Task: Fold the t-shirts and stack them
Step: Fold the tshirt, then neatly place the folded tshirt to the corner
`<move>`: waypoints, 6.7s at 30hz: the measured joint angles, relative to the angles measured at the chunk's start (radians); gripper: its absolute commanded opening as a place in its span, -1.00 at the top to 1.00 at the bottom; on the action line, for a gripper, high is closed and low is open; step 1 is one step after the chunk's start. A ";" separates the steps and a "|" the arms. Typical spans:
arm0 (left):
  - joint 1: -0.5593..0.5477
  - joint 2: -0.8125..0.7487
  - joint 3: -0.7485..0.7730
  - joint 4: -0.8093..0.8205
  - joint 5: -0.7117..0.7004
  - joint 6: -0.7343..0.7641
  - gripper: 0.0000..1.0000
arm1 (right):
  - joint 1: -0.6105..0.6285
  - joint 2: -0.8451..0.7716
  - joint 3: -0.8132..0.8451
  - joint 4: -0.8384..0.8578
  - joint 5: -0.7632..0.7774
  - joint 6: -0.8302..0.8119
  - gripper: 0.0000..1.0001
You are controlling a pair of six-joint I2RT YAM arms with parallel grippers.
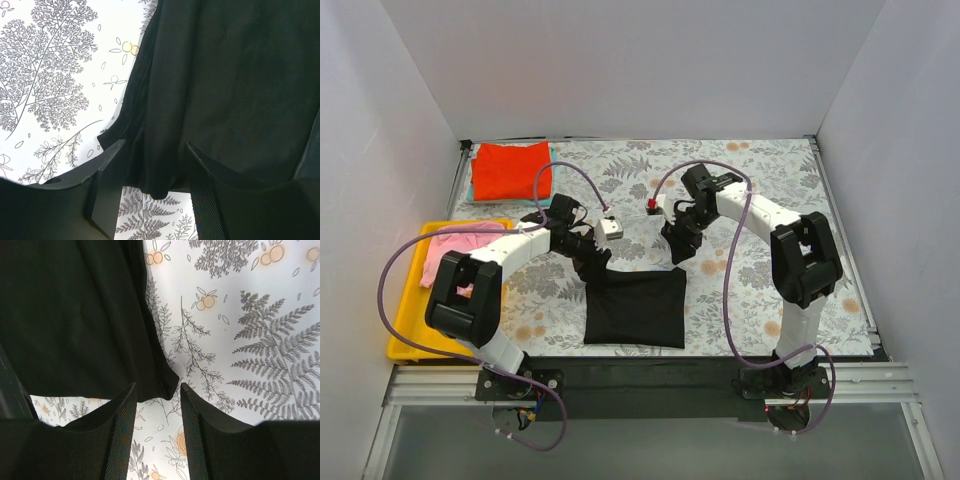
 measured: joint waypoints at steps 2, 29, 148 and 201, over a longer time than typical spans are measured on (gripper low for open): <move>0.000 0.014 0.010 -0.014 0.005 0.007 0.12 | 0.002 0.031 -0.002 0.000 0.005 0.000 0.07; -0.002 -0.091 0.058 -0.153 0.036 0.066 1.00 | 0.016 -0.032 -0.031 -0.068 0.022 -0.030 -0.18; 0.055 0.164 -0.415 1.004 0.415 -1.660 -0.75 | -0.090 0.057 -0.567 0.804 -0.647 1.105 -0.97; 0.405 -0.048 0.018 0.069 -0.140 -1.255 -0.76 | 0.620 0.137 0.027 0.356 0.553 0.470 0.17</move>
